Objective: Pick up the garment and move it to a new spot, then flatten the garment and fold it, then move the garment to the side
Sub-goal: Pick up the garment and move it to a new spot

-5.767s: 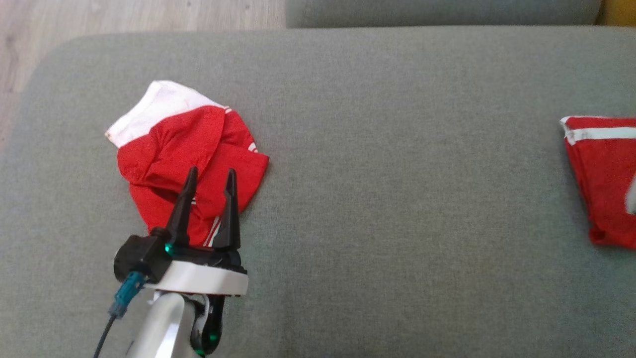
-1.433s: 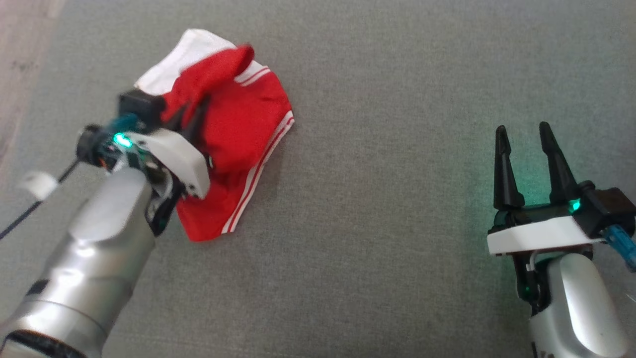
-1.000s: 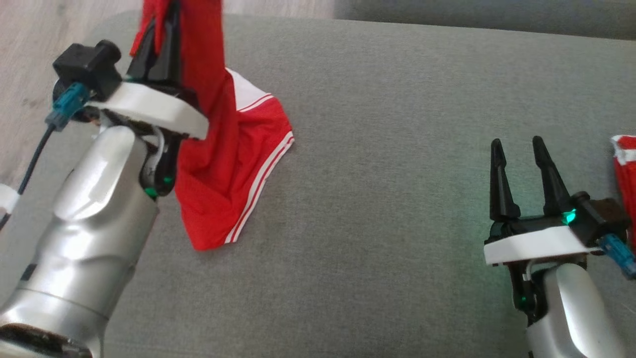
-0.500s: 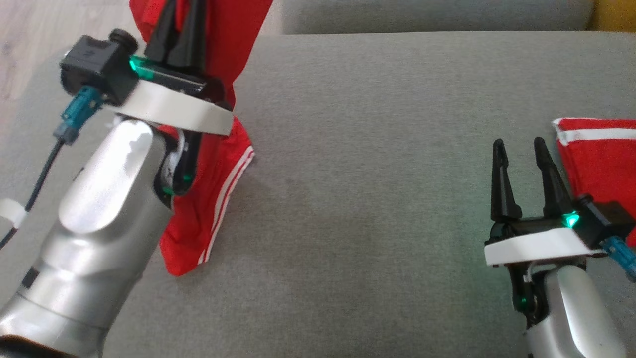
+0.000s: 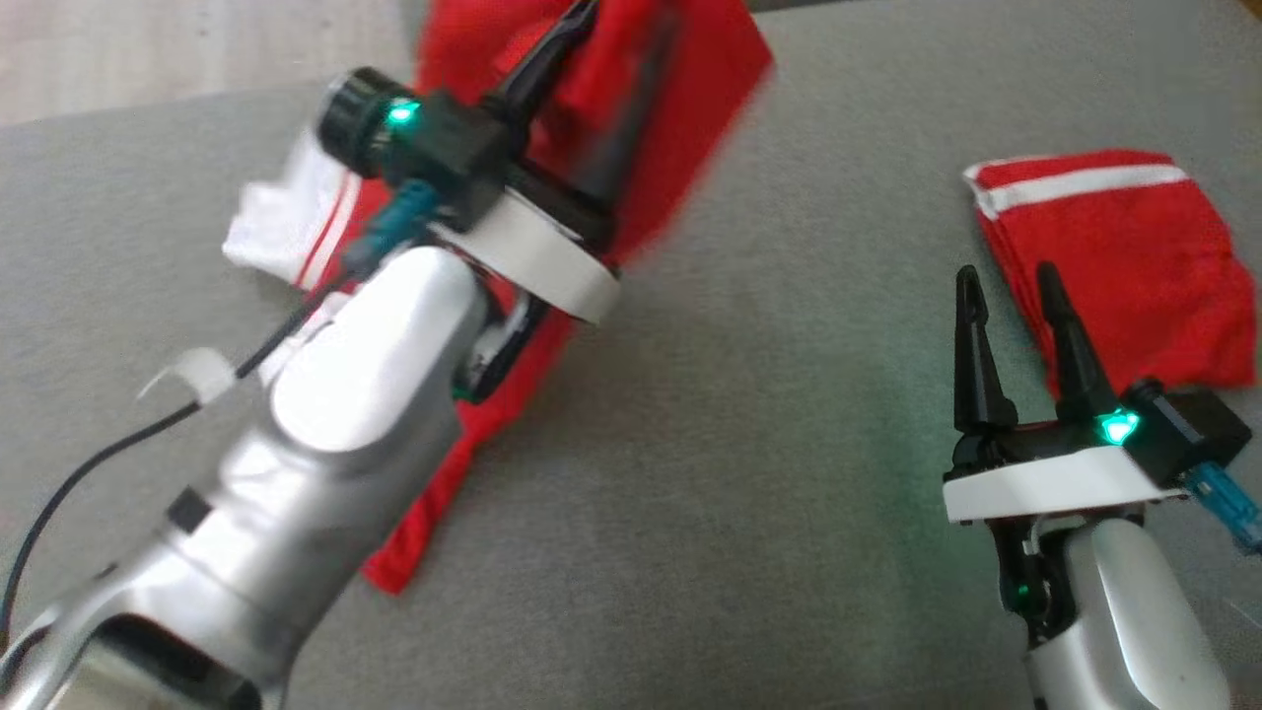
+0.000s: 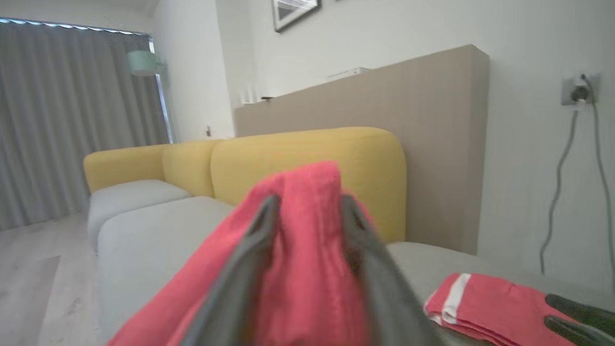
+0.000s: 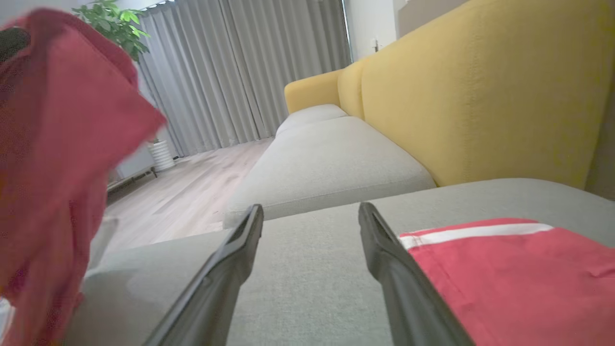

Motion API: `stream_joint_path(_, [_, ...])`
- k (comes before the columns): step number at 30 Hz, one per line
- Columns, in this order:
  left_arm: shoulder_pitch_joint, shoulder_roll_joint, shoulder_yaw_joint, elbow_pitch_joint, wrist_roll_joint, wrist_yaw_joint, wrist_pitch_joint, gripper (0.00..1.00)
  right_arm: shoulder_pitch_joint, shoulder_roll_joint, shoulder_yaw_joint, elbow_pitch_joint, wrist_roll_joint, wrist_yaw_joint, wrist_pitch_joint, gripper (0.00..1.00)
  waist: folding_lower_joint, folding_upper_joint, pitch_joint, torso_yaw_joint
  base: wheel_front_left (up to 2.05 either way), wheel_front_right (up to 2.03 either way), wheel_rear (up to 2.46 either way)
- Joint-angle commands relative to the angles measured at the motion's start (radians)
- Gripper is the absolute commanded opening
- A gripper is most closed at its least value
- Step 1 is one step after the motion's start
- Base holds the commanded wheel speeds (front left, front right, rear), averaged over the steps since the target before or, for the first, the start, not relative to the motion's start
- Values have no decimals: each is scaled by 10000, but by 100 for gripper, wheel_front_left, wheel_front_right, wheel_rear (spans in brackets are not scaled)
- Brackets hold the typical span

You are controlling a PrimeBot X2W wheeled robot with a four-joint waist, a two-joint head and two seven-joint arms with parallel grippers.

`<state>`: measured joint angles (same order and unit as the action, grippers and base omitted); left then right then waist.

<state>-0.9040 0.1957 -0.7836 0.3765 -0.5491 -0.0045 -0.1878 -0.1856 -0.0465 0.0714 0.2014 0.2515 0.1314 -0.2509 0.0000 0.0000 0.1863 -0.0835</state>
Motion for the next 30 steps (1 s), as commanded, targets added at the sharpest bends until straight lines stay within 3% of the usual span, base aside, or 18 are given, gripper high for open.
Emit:
stream_joint_path(1, [-636, -27, 62, 99, 168, -199, -88, 100, -332, -37, 259, -382, 101, -7, -108, 100, 0, 0, 310, -450, 0, 0, 0])
stream_joint_path(7, [-545, -231, 413, 888, 27, -48, -525, 100, -249, -37, 63, -477, 79, -7, -108, 100, 0, 0, 316, -332, 0, 0, 0])
stream_joint_path(16, [154, 721, 1814, 640, -226, 236, -729, 100, -112, -37, -509, -506, -358, -7, -108, 100, 0, 0, 3, 946, 0, 0, 0])
stream_joint_path(18, [771, 1140, 2335, 155, -156, 341, -734, 100, -71, -37, -716, -476, -545, -7, -108, 100, 0, 0, -188, 1419, 0, 0, 0])
stream_joint_path(23, [2350, 1500, 2926, -660, -80, 521, -737, 100, 69, -37, -947, -392, -773, -7, -108, 100, 0, 0, -587, 1991, 0, 0, 0])
stream_joint_path(30, [4968, 1163, 3652, -1716, -91, 841, -738, 100, 424, -37, -968, -320, -809, -7, -108, 100, 0, 0, -973, 2320, 0, 0, 0])
